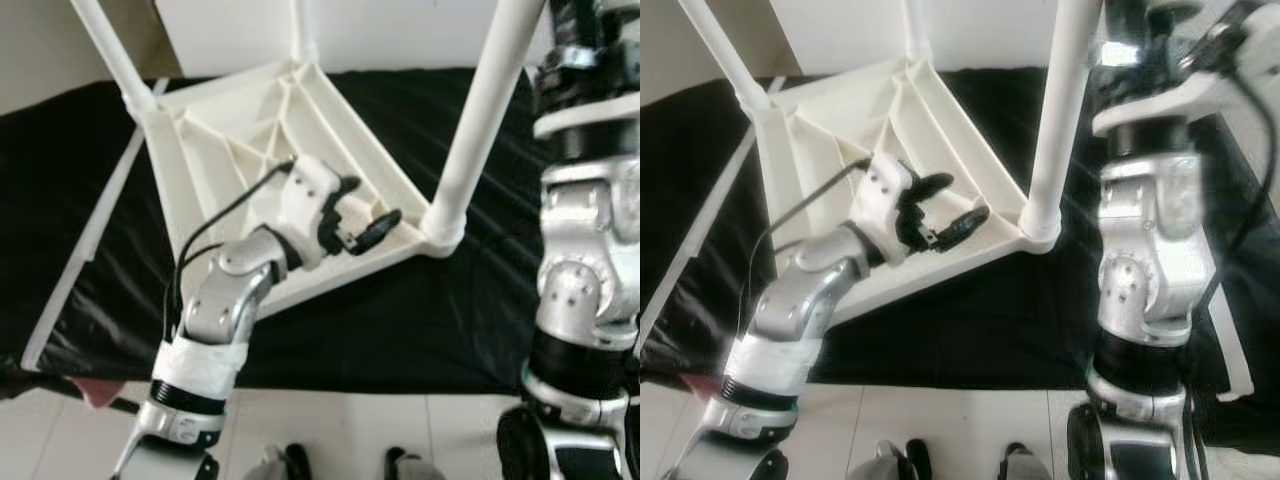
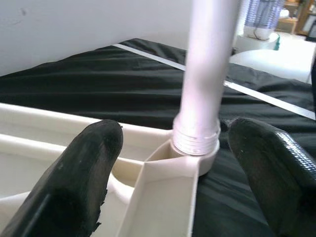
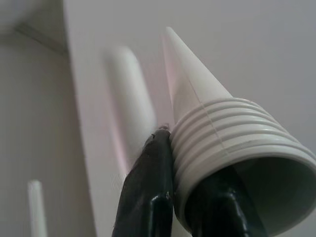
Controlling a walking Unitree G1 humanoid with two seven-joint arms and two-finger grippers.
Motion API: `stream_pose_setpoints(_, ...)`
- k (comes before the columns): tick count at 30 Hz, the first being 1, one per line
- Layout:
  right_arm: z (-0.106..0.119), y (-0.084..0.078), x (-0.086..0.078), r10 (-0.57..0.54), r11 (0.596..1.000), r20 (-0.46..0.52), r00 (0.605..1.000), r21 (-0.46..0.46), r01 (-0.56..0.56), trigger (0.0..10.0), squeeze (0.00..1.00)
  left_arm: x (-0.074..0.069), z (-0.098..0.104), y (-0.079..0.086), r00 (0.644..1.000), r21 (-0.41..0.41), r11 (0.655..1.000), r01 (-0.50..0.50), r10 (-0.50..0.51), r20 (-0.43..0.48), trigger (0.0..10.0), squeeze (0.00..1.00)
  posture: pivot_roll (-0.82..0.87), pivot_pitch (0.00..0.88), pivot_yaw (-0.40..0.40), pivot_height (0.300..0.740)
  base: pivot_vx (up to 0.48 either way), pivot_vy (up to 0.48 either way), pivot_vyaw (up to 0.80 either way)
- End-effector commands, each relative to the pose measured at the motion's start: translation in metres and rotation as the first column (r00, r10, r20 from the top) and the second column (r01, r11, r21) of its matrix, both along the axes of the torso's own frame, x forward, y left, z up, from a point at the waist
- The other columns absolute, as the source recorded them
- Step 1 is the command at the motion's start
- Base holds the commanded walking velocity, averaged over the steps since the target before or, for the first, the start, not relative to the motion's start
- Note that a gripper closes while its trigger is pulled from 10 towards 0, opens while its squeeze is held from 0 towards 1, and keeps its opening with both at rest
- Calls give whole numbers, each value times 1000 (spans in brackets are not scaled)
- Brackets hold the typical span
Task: Building children table
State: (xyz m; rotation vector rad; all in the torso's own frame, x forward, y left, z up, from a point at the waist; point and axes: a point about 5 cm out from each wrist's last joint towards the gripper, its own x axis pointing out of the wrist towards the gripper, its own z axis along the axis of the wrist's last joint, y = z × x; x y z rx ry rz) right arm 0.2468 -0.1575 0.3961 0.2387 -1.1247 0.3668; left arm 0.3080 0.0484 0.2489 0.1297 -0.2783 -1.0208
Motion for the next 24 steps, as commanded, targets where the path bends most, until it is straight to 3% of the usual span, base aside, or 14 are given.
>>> stream_pose_setpoints(1, 19, 2, -19, 66, 998, 140, 988, -26, -63, 10000, 0, -4, -6, -1, 999, 23, 999, 33, -32, -25, 10000, 0, -128, 177, 124, 740, 0, 0, 0)
stream_pose_setpoints(7, 35, 9, -33, 204, 974, 216, 955, -141, -176, 10000, 0, -6, -6, -3, 999, 28, 999, 41, -40, -35, 10000, 0, -127, 178, 126, 740, 0, 0, 0)
stream_pose_setpoints(11, 33, 17, -40, 316, 935, 193, 929, -230, -271, 10000, 0, -8, -5, -4, 998, 26, 998, 48, -47, -40, 10000, 0, -121, 179, 125, 740, 0, 0, 0)
stream_pose_setpoints(15, 30, 19, -42, 340, 921, 177, 923, -262, -289, 10000, 0, -8, -4, -4, 998, 26, 998, 49, -48, -43, 10000, 0, -121, 179, 125, 740, 0, 0, 0)
stream_pose_setpoints(17, 16, 28, -43, 401, 870, 101, 911, -353, -344, 10000, 0, -10, -5, -4, 997, 28, 998, 55, -53, -50, 10000, 0, -124, 177, 124, 740, 0, 0, 0)
stream_pose_setpoints(18, 16, 28, -43, 401, 870, 101, 911, -353, -344, 10000, 0, -10, -5, -4, 997, 28, 998, 55, -53, -50, 10000, 0, -124, 177, 124, 740, 0, 0, 0)
stream_pose_setpoints(19, 7, 32, -42, 418, 845, 48, 907, -387, -369, 10000, 0, -10, -6, -4, 997, 30, 998, 52, -50, -50, 10000, 0, -125, 176, 121, 740, 0, 0, 0)
stream_pose_setpoints(24, -10, 33, -38, 421, 810, -59, 905, -424, -405, 10000, 0, -10, -7, -4, 997, 31, 998, 48, -47, -55, 10000, 0, -125, 177, 117, 740, 0, 0, 0)
